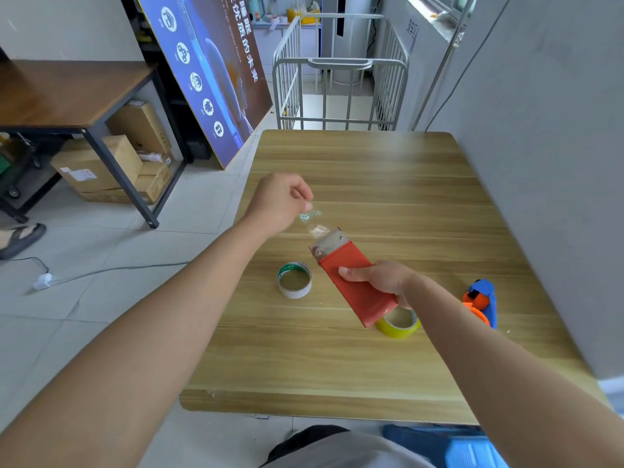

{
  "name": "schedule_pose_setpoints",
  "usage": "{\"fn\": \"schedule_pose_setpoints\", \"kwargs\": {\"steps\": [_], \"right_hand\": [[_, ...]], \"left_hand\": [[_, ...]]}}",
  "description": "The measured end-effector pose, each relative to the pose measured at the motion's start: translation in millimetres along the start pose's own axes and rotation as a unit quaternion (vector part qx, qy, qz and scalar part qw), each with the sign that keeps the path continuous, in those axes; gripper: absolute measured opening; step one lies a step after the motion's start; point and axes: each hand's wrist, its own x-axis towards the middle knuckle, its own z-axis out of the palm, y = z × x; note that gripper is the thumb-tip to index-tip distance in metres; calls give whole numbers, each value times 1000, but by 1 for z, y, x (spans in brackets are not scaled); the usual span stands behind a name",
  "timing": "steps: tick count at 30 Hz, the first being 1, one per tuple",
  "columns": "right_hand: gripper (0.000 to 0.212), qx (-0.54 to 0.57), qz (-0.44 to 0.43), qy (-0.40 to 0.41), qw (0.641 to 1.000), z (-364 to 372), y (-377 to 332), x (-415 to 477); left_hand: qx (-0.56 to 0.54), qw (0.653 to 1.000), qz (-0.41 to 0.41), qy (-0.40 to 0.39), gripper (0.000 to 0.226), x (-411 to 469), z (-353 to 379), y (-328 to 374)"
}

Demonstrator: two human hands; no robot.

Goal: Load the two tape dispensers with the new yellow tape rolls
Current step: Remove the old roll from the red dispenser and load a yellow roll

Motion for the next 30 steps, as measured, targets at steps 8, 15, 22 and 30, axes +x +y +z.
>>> {"fn": "schedule_pose_setpoints", "kwargs": {"steps": [8, 15, 22, 30], "right_hand": [[16, 49, 20, 33, 998, 3, -21, 13], [23, -14, 4, 84, 996, 9, -24, 36], [36, -104, 2, 101, 989, 10, -28, 61], [35, -182, 4, 119, 976, 19, -27, 91]], "left_hand": [[8, 999, 16, -50, 10, -16, 46, -16], [-31, 993, -35, -105, 24, -20, 92, -43], [-131, 973, -112, -157, 34, -12, 113, -69], [-206, 951, -159, -165, 42, -3, 125, -90]]}}
